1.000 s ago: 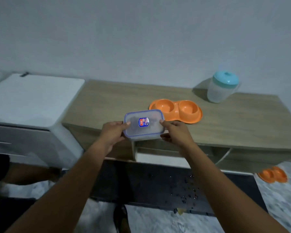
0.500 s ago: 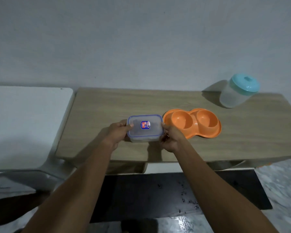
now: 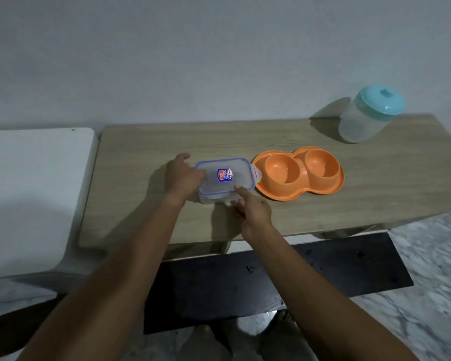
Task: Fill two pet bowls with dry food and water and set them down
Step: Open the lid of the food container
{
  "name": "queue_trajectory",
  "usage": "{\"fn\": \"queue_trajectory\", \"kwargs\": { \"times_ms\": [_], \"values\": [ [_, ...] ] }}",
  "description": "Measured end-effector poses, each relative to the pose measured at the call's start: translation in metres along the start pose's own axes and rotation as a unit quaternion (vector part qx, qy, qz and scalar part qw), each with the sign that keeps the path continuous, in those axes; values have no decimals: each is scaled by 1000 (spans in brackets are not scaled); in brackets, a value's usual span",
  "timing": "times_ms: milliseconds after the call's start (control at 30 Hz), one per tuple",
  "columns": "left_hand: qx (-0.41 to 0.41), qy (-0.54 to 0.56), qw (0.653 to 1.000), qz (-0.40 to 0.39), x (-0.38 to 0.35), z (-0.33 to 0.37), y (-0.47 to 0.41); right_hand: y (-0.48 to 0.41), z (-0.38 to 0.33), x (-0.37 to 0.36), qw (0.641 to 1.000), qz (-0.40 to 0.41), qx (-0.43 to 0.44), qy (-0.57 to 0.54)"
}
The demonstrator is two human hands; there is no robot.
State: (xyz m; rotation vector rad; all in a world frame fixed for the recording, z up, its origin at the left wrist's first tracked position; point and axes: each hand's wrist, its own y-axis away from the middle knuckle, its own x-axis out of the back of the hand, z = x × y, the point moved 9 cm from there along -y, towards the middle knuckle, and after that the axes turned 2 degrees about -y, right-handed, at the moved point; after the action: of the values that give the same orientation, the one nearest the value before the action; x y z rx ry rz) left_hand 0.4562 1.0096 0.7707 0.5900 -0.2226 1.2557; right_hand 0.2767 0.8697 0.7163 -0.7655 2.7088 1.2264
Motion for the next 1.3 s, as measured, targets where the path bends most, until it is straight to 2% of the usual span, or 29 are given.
{"fn": "queue_trajectory", "kwargs": {
  "times_ms": [100,167,267,433,633,700,767,900,967,1000,1100,1200,1300],
  "values": [
    [-96,-64,991,-64,-16,39,-22,1,6,-11,999,-22,-12,-22],
    [-106,-109,978,-145,-34,52,-35,-2,1,-19,998,-38,-15,-39],
    [-43,-145,958,-242,-50,46,-56,-10,-3,-27,998,-54,-18,-24],
    [12,-140,939,-314,-58,40,-89,-24,-10,-41,998,-66,-6,8],
    [117,-26,923,-367,-70,32,-107,-35,-16,-53,998,-52,30,4],
    [139,0,921,-365,-74,29,-107,-35,-17,-53,999,-35,31,10],
    [134,30,938,-318,-71,32,-112,-37,-22,-52,999,-23,32,18],
    [8,-13,988,-152,-45,54,-124,-36,-36,-63,999,-30,12,42],
    [-50,-34,995,-76,-30,70,-111,-35,-46,-65,997,-25,35,57],
    [-72,-10,995,-61,-25,79,-100,-34,-50,-63,996,-23,52,67],
    [-136,105,981,-90,-10,103,-56,-23,-49,-51,988,-43,71,128],
    [-195,100,965,-142,4,105,-6,-14,-39,-29,985,-55,51,153],
    [-225,55,960,-157,12,81,38,-7,-31,-17,991,-96,-19,94]
  ]
}}
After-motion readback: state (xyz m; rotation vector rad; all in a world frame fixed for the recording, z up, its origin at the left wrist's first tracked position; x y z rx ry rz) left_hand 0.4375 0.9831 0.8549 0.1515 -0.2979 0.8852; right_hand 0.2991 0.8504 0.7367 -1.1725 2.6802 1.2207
